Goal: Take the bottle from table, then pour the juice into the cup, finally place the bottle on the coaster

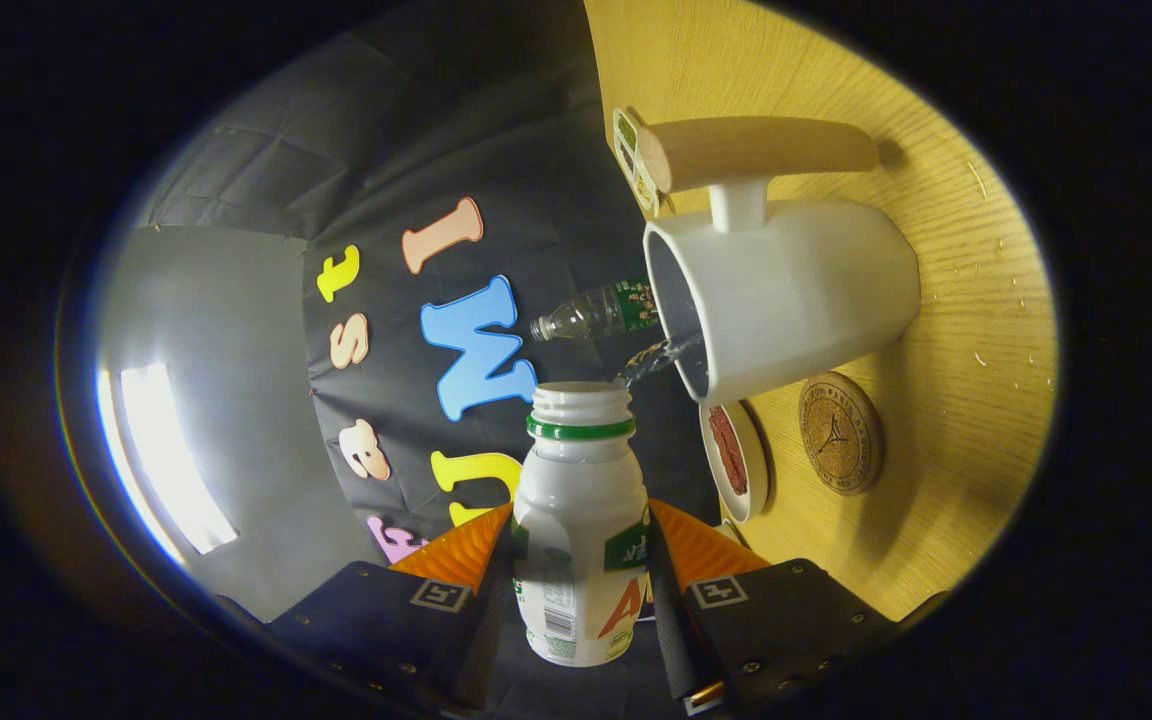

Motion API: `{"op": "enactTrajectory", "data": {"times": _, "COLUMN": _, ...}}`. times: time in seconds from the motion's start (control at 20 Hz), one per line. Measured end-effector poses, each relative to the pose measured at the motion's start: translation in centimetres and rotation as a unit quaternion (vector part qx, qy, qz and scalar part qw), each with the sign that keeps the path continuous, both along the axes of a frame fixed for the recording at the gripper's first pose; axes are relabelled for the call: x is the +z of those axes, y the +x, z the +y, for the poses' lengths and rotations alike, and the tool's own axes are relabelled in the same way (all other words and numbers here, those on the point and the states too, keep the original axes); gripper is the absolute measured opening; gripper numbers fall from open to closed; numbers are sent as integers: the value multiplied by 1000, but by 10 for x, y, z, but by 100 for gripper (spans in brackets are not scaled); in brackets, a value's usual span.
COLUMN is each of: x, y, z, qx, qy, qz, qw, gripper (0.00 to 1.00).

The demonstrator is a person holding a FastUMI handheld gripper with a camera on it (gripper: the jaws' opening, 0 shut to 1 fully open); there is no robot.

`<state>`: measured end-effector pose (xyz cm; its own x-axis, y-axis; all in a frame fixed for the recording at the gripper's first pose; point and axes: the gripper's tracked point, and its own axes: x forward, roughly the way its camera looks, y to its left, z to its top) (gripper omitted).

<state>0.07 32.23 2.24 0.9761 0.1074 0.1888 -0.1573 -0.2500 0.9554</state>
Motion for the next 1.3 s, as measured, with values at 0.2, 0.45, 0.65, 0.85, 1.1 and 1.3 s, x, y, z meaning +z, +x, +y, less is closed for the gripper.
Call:
{"op": "enactTrajectory", "data": {"times": 0.2, "x": 1, "y": -1, "z": 2, "qx": 0, "qy": -1, "qz": -4, "qw": 1000, "gripper": 65}}
{"op": "enactTrajectory", "data": {"times": 0.45, "x": 2, "y": -1, "z": 1, "qx": -2, "qy": 2, "qz": -10, "qw": 1000, "gripper": 65}}
{"op": "enactTrajectory", "data": {"times": 0.65, "x": 0, "y": 0, "z": -2, "qx": -5, "qy": 6, "qz": -7, "qw": 1000, "gripper": 65}}
{"op": "enactTrajectory", "data": {"times": 0.85, "x": 4, "y": -2, "z": -6, "qx": -9, "qy": 14, "qz": -13, "qw": 1000, "gripper": 65}}
{"op": "enactTrajectory", "data": {"times": 1.1, "x": 8, "y": -2, "z": -10, "qx": -15, "qy": 23, "qz": -21, "qw": 999, "gripper": 65}}
{"op": "enactTrajectory", "data": {"times": 1.3, "x": 9, "y": -1, "z": -10, "qx": -15, "qy": 24, "qz": -22, "qw": 999, "gripper": 65}}
